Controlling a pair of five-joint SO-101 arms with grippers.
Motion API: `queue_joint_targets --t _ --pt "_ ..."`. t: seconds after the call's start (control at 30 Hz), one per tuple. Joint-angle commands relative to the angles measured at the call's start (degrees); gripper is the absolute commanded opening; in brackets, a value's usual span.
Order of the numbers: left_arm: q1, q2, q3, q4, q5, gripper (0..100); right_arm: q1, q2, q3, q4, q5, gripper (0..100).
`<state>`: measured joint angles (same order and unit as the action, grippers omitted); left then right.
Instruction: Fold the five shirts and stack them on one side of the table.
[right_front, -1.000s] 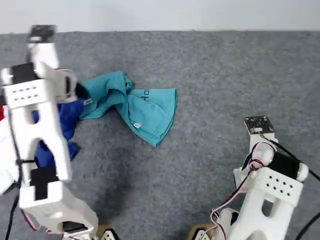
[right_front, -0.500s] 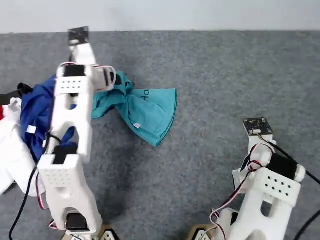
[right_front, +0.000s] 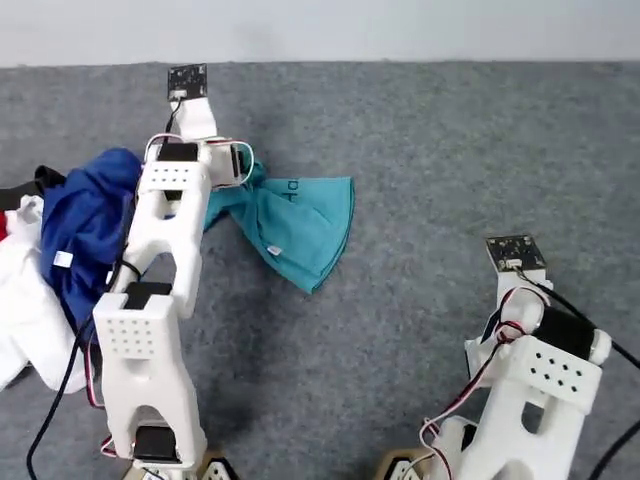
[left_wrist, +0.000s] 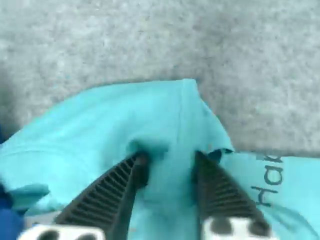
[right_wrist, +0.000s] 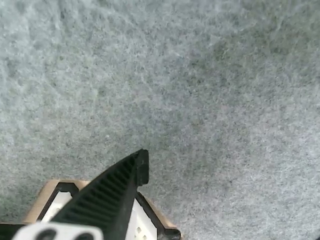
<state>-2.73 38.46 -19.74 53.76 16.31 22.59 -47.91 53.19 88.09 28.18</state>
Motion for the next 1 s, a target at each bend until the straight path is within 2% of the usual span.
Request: queue_joint_targets --t 0.0,0.13,0.37,0.6,0.73,0.97 --pt "0.0 -0.9 -2.3 -1.3 0.5 2 0.1 0.0 -0.2 -0.8 0.6 55.3" --pt "0.4 -5.6 -3.2 1.6 0.5 1 0.1 0.0 -0.2 -0.8 0.6 55.3" --pt "0.4 -24.5 -10.0 16.5 0.4 1 0.1 0.0 -0.2 -0.8 0.6 55.3" --pt "0.8 -43.3 -10.3 30.2 0.3 1 0.1 0.0 -0.2 -0.8 0.6 55.3" --pt "3.9 -52.7 -10.3 33.5 -1.1 1 0.1 0.0 -0.2 -0.8 0.5 55.3" --pt "4.9 -68.0 -10.3 32.0 -13.0 1 0.1 0.0 -0.2 -0.8 0.5 55.3"
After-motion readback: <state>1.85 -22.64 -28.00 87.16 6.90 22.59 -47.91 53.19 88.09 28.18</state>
